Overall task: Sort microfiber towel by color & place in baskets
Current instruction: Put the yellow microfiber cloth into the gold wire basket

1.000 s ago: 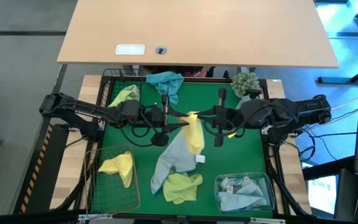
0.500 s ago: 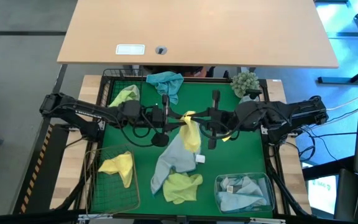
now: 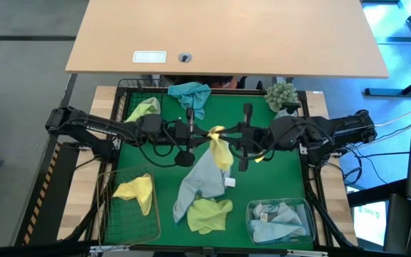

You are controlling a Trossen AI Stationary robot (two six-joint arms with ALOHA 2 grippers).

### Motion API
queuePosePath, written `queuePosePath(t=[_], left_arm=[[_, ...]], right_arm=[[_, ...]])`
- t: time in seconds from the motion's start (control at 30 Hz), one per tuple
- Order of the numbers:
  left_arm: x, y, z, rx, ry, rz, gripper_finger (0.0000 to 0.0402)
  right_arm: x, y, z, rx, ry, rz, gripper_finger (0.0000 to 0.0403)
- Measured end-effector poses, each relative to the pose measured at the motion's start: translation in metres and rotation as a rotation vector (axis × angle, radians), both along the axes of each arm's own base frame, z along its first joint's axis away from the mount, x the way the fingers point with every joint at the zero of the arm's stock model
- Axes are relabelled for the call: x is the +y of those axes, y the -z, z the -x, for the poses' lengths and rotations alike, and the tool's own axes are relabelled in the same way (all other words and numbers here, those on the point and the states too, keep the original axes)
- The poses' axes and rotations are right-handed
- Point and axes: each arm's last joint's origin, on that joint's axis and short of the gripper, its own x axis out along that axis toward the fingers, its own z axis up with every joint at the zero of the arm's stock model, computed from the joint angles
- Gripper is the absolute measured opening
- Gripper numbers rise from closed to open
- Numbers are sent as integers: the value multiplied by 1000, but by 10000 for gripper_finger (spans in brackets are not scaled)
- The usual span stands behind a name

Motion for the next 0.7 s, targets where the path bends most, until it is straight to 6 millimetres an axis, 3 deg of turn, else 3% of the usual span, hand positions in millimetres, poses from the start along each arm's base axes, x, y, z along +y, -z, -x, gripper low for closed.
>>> queuePosePath(t=[0.13,0.33,0.5,0.7], left_arm=[[0,0,0,0,1,7,2],[0,-2,2,-8,1,8,1],[-1,-4,4,-16,12,58,1],[-2,-8,10,9,66,154,0]], right_arm=[[-1,2,0,15,15,7,103],[-6,7,3,64,200,72,173],[-10,16,8,162,301,147,196],[-12,27,13,254,327,106,199]])
